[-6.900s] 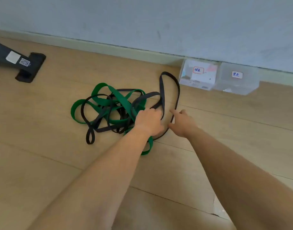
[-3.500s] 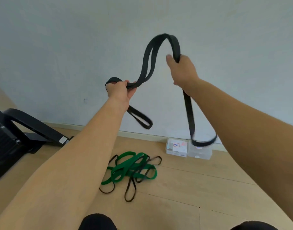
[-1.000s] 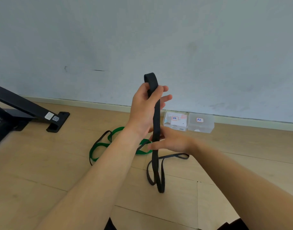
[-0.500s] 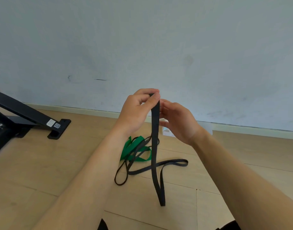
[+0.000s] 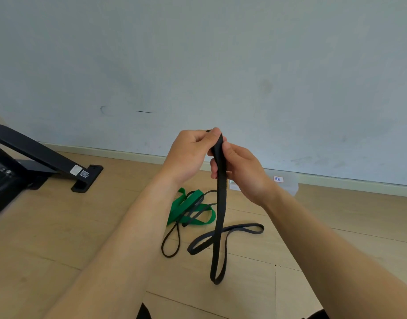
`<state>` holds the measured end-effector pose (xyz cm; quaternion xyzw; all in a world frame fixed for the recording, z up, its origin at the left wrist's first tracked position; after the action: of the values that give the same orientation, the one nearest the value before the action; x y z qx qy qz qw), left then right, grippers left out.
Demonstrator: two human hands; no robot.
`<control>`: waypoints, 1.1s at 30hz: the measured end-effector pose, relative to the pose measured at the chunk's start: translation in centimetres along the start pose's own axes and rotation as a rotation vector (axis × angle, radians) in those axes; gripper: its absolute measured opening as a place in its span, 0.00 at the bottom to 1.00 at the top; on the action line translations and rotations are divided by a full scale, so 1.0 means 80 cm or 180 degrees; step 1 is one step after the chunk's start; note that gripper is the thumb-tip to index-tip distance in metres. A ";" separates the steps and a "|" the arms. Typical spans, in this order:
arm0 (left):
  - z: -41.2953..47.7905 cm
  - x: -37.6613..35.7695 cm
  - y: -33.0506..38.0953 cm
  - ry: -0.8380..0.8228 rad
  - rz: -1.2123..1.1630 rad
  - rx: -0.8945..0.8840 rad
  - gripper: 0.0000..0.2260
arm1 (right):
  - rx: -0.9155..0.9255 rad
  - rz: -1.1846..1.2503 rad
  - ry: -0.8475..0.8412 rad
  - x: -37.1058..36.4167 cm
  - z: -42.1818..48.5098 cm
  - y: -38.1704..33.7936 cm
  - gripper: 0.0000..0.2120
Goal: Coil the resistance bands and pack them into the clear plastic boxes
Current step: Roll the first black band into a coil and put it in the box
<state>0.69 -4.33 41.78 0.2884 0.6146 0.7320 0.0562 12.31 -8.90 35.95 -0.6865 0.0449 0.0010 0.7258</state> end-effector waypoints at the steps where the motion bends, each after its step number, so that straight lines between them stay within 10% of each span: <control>1: 0.001 0.000 -0.003 -0.0032 0.0052 0.0097 0.16 | 0.0027 -0.0076 0.0043 0.001 0.000 0.001 0.21; 8: -0.012 0.003 -0.026 -0.1720 -0.1814 0.0935 0.19 | 0.0012 -0.0213 0.0179 0.020 0.002 0.008 0.21; 20: -0.005 -0.011 -0.045 0.1478 -0.0081 0.0115 0.05 | -0.0159 -0.0200 0.0910 0.013 -0.002 0.026 0.19; 33: 0.007 0.000 -0.060 0.0489 -0.1039 0.0860 0.05 | -0.0312 -0.0550 -0.0153 0.034 -0.004 0.020 0.17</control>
<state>-0.34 -2.74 37.37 0.1335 0.7480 0.6441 0.0878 14.89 -9.30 34.17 -0.7223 -0.0320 -0.0429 0.6895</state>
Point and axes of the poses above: each hand's wrist, its own z-axis towards the middle knuckle, its own x-axis out of the back of the hand, y = z × x, the point moved 5 cm from there along z, towards the middle knuckle
